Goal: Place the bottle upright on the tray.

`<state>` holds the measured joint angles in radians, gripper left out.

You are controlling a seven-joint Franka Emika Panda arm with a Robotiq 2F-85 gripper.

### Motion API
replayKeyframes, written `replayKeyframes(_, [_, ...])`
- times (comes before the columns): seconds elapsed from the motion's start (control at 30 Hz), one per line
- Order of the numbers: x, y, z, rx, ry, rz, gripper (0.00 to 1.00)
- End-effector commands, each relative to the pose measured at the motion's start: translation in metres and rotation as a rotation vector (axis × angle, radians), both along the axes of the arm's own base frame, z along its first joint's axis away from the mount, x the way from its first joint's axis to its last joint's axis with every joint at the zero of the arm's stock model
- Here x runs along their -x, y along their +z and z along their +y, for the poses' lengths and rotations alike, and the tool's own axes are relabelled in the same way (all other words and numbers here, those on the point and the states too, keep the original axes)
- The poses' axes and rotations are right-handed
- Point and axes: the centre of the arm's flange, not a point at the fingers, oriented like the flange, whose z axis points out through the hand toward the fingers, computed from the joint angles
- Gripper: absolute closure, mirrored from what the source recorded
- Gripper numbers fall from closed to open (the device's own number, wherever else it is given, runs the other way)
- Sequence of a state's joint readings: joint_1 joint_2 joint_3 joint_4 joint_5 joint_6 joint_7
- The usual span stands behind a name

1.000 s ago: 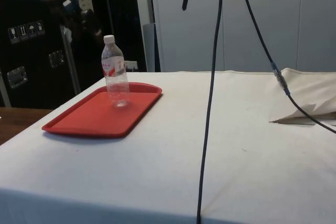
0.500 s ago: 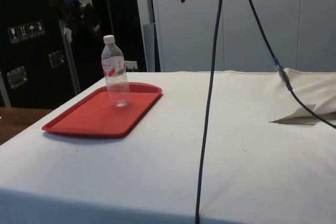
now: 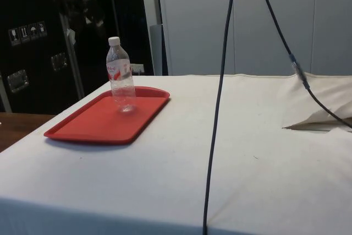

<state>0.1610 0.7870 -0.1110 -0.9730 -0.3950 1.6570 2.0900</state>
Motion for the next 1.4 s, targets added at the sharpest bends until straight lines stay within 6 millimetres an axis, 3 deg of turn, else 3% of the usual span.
replayKeyframes(0.0, [0.000, 0.005, -0.001, -0.022, 0.003, -0.015, 0.00])
replayKeyframes(0.4, [0.004, 0.013, -0.006, -0.069, -0.013, -0.018, 0.00])
replayKeyframes(1.37, [0.022, 0.020, -0.040, -0.142, -0.052, 0.014, 0.00])
